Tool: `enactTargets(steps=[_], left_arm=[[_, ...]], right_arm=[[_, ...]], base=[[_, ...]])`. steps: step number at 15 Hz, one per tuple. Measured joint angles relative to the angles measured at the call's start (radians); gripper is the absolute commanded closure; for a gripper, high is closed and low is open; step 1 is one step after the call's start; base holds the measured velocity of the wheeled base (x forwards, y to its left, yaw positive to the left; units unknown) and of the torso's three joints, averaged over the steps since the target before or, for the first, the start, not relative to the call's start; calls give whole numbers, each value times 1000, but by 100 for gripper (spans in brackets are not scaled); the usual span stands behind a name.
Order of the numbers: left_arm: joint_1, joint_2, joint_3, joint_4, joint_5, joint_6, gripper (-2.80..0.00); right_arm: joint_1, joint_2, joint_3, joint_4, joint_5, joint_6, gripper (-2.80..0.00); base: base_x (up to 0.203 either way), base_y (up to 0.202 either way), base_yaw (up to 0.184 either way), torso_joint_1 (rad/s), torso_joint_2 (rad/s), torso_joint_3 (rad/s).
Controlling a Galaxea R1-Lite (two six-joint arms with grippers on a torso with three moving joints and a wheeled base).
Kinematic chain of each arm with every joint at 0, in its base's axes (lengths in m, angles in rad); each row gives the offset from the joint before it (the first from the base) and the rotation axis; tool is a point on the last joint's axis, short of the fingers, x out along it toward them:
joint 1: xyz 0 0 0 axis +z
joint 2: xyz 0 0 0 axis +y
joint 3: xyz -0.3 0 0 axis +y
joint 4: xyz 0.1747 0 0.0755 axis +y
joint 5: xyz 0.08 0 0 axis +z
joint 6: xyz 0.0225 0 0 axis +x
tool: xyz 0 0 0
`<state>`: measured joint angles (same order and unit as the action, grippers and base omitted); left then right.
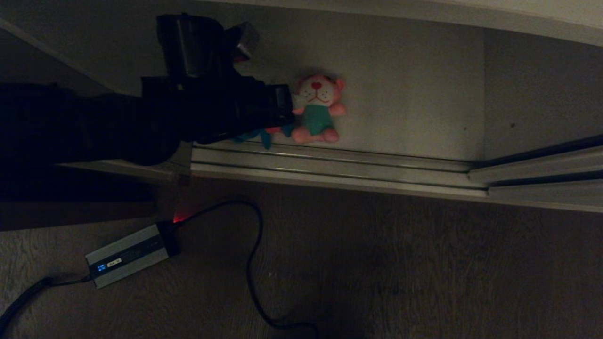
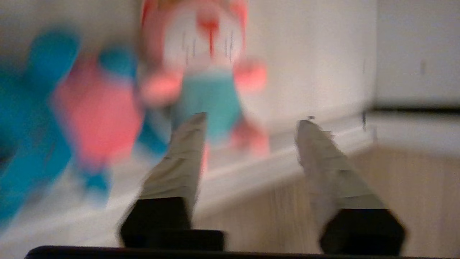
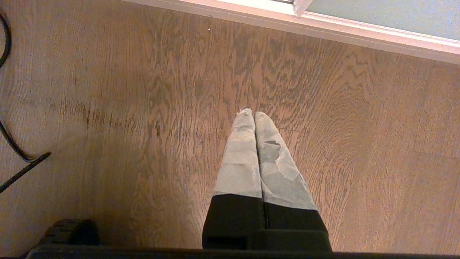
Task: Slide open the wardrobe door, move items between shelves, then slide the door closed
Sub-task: Place the pink doll on the lower shelf, then close the door
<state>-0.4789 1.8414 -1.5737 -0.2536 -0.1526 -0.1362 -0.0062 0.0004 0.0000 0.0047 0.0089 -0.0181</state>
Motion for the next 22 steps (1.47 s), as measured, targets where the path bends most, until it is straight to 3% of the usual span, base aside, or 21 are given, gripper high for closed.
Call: enactTargets(steps=[6, 9, 11, 13, 16, 19, 22], left_arm=[[16, -506, 501, 239, 5, -5, 0], [150, -780, 676, 407, 8, -4, 0], [296, -959, 772, 497, 7, 6, 0], [401, -1129, 880, 532, 11, 43, 0], [481, -1384, 1077, 550, 36, 124, 0], [494, -1578, 1241, 545, 133, 190, 0], [484, -1748, 1378, 521, 161, 257, 0]], right_arm=[[0, 0, 0, 0, 0, 0, 0], [0, 0, 0, 0, 0, 0, 0], [0, 0, 0, 0, 0, 0, 0], [0, 0, 0, 0, 0, 0, 0], [0, 0, 0, 0, 0, 0, 0], [0, 0, 0, 0, 0, 0, 0], [0, 0, 0, 0, 0, 0, 0]], base=[[0, 0, 0, 0, 0, 0], [0, 0, 0, 0, 0, 0], [0, 0, 0, 0, 0, 0], [0, 0, 0, 0, 0, 0], [0, 0, 0, 0, 0, 0], [0, 0, 0, 0, 0, 0], [0, 0, 0, 0, 0, 0]])
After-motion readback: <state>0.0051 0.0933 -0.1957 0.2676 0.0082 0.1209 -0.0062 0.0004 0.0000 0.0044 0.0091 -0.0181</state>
